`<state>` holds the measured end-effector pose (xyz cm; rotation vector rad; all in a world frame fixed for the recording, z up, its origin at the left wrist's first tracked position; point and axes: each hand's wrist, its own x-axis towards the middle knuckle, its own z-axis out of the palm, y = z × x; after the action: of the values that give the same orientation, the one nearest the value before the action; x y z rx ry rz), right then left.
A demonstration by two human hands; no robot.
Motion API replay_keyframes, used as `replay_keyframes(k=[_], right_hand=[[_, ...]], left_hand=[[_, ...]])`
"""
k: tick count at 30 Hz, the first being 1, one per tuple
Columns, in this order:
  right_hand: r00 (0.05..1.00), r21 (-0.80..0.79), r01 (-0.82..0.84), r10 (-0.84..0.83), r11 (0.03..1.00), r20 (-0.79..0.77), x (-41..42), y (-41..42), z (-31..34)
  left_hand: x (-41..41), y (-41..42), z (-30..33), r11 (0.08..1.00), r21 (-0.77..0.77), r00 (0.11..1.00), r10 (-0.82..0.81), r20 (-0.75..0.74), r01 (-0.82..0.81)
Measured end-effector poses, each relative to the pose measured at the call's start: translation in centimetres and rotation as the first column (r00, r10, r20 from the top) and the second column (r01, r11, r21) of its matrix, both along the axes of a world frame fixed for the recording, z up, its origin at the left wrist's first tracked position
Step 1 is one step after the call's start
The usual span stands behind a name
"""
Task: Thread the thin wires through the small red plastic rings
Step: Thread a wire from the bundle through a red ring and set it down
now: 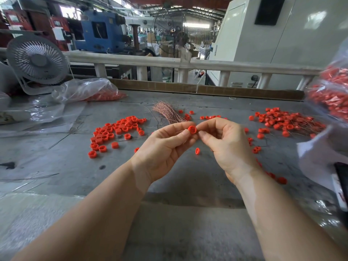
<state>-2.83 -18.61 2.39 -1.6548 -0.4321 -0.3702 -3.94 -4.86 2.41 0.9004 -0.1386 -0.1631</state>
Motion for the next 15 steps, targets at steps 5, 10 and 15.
replay_keyframes(k=[5, 10, 15], right_hand=[[1.000, -0.040, 0.012, -0.011, 0.999, 0.021, -0.02, 0.00, 0.02], [1.000, -0.028, 0.021, -0.020, 0.999, 0.010, -0.08, 0.03, 0.02], [1.000, 0.004, 0.015, -0.014, 1.000, -0.019, -0.13, 0.03, 0.03]], left_hand=[[-0.08, 0.06, 0.03, 1.000, -0.003, 1.000, 0.015, -0.011, -0.015], [-0.10, 0.03, 0.06, 1.000, -0.004, 0.999, 0.025, -0.025, -0.025], [-0.10, 0.07, 0.18, 1.000, -0.015, 0.999, 0.024, -0.048, -0.025]])
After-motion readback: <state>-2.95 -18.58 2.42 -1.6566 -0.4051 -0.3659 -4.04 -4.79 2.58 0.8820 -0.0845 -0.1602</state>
